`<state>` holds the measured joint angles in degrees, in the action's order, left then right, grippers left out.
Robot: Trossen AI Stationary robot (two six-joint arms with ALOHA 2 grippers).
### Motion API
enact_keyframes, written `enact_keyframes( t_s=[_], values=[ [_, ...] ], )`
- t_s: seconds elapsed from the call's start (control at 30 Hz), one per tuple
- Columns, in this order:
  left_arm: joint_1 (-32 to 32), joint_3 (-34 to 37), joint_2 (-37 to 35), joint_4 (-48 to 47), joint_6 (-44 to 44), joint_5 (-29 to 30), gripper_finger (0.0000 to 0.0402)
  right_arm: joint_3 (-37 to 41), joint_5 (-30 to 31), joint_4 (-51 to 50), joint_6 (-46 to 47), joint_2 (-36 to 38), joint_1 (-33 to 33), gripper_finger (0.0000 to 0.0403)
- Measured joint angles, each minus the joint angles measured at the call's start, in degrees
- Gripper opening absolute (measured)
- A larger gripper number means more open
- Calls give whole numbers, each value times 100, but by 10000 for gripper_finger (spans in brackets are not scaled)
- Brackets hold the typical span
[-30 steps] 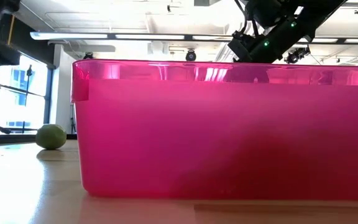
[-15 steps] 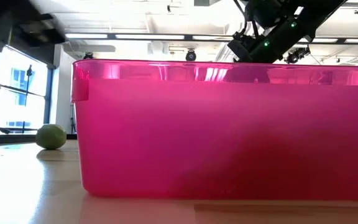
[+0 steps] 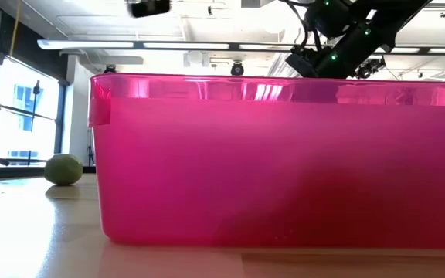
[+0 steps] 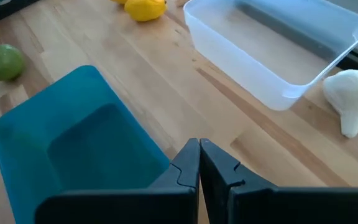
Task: Sort produce into baskets
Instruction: Put the garlic into the pink bin
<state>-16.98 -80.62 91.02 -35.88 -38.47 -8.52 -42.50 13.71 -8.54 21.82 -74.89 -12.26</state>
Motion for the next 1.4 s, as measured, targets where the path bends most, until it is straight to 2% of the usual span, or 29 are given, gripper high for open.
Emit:
enact_keyframes(
  t_s=[0.17, 0.3, 0.47, 0.8, 0.93, 1.13, 1.4],
  values=[
    [125, -479, 614, 174, -549, 609, 0, 0, -15, -321, 49, -2, -90, 0],
    [111, -897, 1282, 329, -1215, 1016, 0, 0, 117, -831, 476, -2, -273, 0],
    [-60, -1381, 1959, -176, -2360, 1391, 0, 0, 297, -1180, 780, -2, -463, 0],
    [-579, -1487, 2388, -643, -5298, 2052, 0, 0, 239, -1181, 983, -2, -510, 0],
    [-804, -1487, 2503, -785, -6070, 2267, 0, 0, 239, -1178, 1022, -2, -510, 0],
    [-976, -1487, 2685, -897, -6635, 2336, 0, 0, 269, -1178, 1074, -2, -510, 0],
    [-877, -1487, 2776, -1086, -6687, 2392, 0, -2, 357, -1146, 1138, -2, -510, 0]
  ],
)
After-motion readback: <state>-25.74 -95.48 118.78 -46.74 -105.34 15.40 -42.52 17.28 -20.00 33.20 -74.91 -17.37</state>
